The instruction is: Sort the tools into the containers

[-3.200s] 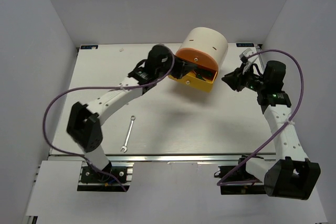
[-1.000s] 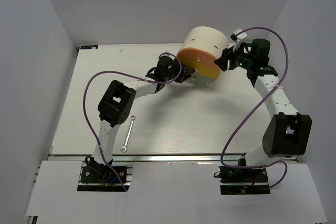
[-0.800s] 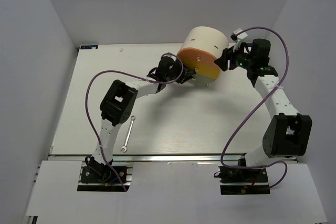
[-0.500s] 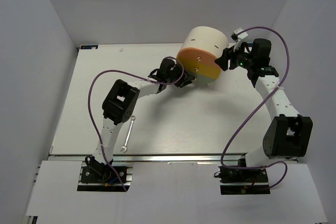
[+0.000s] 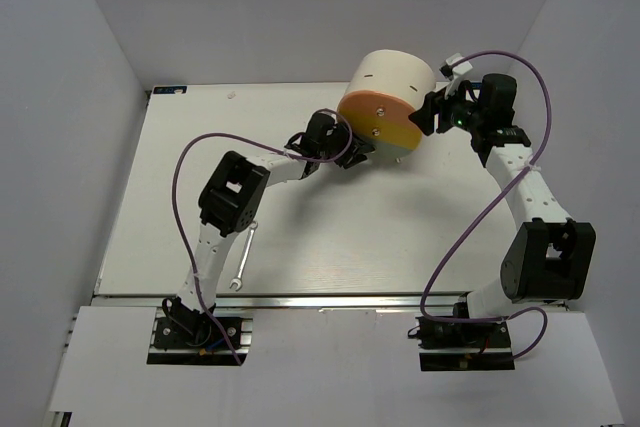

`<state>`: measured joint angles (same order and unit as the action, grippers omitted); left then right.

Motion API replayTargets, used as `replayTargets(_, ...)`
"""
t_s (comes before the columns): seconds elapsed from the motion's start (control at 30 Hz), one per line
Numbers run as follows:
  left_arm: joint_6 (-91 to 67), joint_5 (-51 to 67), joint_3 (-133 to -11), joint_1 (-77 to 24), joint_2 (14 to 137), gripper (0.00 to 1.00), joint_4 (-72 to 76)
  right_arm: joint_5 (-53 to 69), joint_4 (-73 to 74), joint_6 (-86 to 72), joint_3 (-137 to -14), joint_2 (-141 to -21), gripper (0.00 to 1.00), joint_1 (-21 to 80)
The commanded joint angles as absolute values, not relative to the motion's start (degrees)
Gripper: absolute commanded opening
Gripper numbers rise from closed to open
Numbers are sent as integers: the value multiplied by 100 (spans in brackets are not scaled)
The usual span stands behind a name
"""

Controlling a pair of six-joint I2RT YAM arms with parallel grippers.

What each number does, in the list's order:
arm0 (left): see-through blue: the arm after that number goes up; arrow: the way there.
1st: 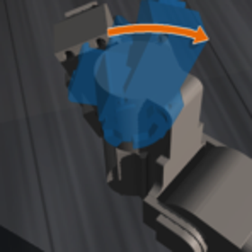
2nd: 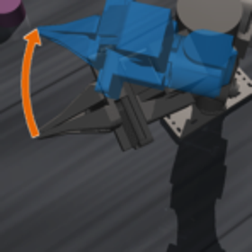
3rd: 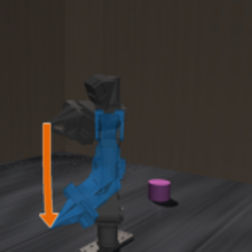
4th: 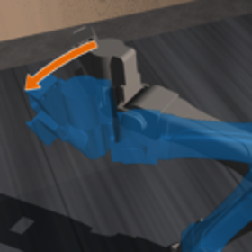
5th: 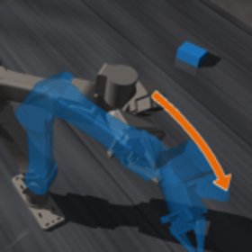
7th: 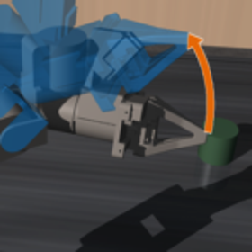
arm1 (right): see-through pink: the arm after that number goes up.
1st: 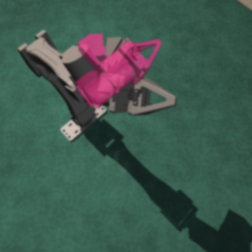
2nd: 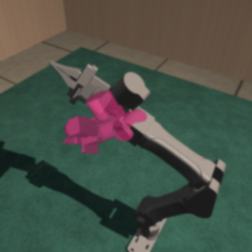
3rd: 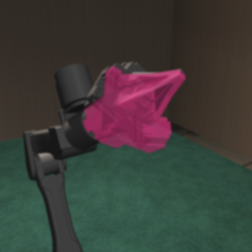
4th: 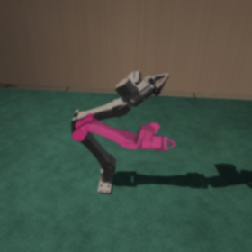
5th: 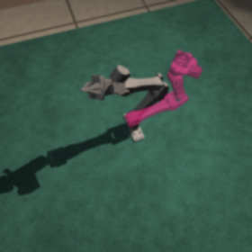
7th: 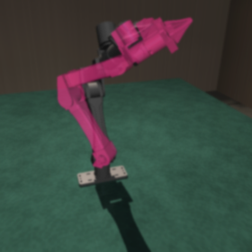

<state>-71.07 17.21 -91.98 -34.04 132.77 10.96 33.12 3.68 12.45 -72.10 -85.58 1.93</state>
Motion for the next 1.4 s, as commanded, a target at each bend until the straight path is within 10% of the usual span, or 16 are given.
replayTargets(0.0,-7215,1512,-9343,-3507,13359,49,1318,3296,220,1274,-7110,-8332,63,158)
replayTargets(0.73,-8077,475,-8378,-3735,12877,4,2346,3270,193,1301,-6856,-8095,63,149)
replayTargets(0.97,-7858,650,-7534,-3735,12314,10,2785,3287,193,1292,-6785,-8051,63,114)
replayTargets(1.13,-7884,773,-7672,-3744,12549,40,3479,3296,220,1301,-6724,-8007,63,114)
replayTargets(1.37,-7998,449,-8217,-3823,13016,43,3594,3270,220,1310,-6688,-7945,63,88)
